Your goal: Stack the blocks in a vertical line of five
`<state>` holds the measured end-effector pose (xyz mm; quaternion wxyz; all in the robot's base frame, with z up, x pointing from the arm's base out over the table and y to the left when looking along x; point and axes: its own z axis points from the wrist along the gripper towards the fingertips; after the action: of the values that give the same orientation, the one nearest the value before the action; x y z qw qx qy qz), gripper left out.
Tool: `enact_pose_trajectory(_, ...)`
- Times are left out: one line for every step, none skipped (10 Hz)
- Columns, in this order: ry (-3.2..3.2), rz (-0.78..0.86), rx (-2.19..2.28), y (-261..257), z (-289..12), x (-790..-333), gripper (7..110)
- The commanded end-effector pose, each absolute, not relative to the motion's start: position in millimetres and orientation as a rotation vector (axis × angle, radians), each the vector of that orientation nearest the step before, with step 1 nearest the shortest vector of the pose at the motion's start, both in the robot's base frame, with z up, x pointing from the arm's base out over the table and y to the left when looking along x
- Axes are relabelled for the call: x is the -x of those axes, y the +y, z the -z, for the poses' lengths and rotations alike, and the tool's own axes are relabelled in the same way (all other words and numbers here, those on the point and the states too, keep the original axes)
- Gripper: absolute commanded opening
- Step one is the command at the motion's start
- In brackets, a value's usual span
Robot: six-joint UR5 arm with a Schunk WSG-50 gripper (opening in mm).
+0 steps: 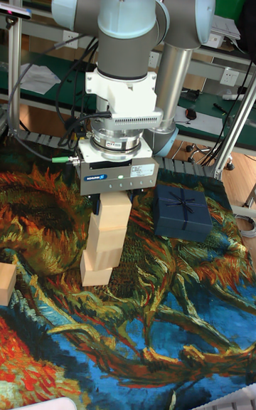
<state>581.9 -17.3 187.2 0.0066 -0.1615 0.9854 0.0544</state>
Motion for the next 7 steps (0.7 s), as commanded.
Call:
enact_pose_trajectory(3.065, -0.200, 0.528, -12.7, -189.2, -584.6, 66)
enact_pose_trajectory(3.055, -0.218, 0.550, -9.6, -189.7, -585.0, 66)
enact_pose_trajectory(3.047, -0.230, 0.555, -7.4, -190.1, -586.1, 66)
enact_pose_trajectory(3.046, -0.222, 0.558, -8.7, -189.9, -586.5, 88)
enact_pose_trajectory(3.049, -0.196, 0.558, -13.0, -189.6, -586.8, 88)
enact_pose_trajectory(3.054, -0.168, 0.559, -17.6, -189.3, -586.8, 88)
enact_pose_trajectory(3.060, -0.151, 0.563, -20.2, -189.8, -585.6, 88)
